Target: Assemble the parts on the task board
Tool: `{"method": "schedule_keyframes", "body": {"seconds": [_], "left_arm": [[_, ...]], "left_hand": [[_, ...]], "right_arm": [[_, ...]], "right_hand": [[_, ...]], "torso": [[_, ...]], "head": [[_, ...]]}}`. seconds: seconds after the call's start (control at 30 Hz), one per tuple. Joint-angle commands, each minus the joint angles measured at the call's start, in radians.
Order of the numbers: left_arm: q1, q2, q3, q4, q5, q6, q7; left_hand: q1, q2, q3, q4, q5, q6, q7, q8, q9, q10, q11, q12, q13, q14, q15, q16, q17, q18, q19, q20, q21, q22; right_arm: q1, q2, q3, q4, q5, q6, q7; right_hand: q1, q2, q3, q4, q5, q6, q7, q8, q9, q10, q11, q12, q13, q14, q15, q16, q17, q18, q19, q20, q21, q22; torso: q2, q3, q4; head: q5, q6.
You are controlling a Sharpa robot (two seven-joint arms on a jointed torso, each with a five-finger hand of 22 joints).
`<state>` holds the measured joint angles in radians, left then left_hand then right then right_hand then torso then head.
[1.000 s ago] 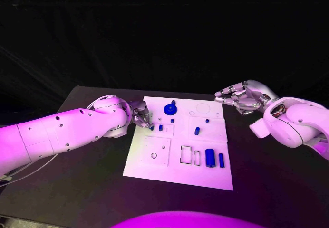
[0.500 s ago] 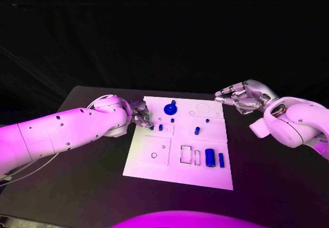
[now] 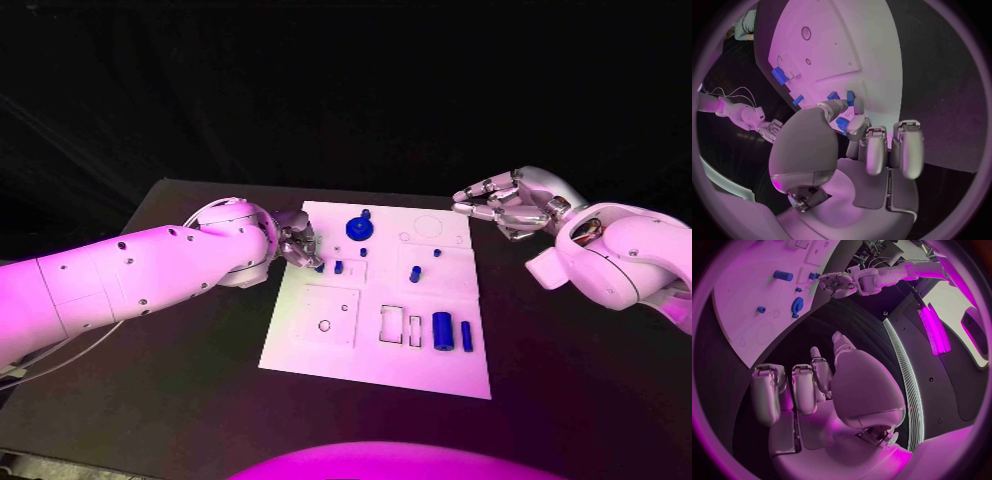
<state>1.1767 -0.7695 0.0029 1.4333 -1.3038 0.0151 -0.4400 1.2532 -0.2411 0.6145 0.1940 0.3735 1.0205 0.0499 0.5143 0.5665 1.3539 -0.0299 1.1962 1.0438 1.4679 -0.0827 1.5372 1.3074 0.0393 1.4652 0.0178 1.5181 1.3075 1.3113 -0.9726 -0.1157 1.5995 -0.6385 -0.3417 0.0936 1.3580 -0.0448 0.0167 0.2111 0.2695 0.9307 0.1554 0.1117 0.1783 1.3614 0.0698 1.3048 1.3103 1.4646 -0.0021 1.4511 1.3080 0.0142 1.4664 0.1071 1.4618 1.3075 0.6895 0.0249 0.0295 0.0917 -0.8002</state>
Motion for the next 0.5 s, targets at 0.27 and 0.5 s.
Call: {"method": "schedule_keyframes", "body": {"seconds": [0.27,0.5], "left_arm": [[-0.003,0.004,-0.002,0.002,-0.008,0.017,0.009],[-0.003,0.011,-0.002,0.002,-0.008,0.061,0.006]], "left_hand": [[0.007,-0.001,0.164,-0.168,0.005,0.013,-0.005,-0.002,0.001,0.007,-0.003,0.001,0.002,0.090,-0.008,0.005,0.220,-0.020,0.064,-0.005,0.006,0.191],[0.003,-0.004,0.162,-0.167,0.006,0.015,-0.005,-0.003,0.001,0.009,-0.003,0.002,0.005,0.090,-0.008,0.005,0.220,-0.020,0.064,-0.005,0.006,0.190]], "right_arm": [[-0.001,-0.001,0.000,0.003,-0.001,0.007,0.009],[-0.001,-0.002,0.000,0.005,-0.001,0.000,0.012]], "right_hand": [[-0.006,0.005,-0.002,0.002,0.004,0.004,0.000,-0.005,-0.001,0.007,-0.001,0.005,0.029,0.064,-0.006,-0.001,0.098,0.014,0.047,-0.010,0.000,0.184],[-0.006,0.005,-0.002,0.002,0.004,0.004,0.000,-0.005,-0.001,0.007,-0.001,0.005,0.029,0.064,-0.006,-0.001,0.098,0.014,0.047,-0.010,0.000,0.184]], "torso": [[0.000,0.0003,-0.0001],[-0.001,0.0014,-0.0012]], "head": [[-0.001,-0.002],[-0.001,-0.006]]}}
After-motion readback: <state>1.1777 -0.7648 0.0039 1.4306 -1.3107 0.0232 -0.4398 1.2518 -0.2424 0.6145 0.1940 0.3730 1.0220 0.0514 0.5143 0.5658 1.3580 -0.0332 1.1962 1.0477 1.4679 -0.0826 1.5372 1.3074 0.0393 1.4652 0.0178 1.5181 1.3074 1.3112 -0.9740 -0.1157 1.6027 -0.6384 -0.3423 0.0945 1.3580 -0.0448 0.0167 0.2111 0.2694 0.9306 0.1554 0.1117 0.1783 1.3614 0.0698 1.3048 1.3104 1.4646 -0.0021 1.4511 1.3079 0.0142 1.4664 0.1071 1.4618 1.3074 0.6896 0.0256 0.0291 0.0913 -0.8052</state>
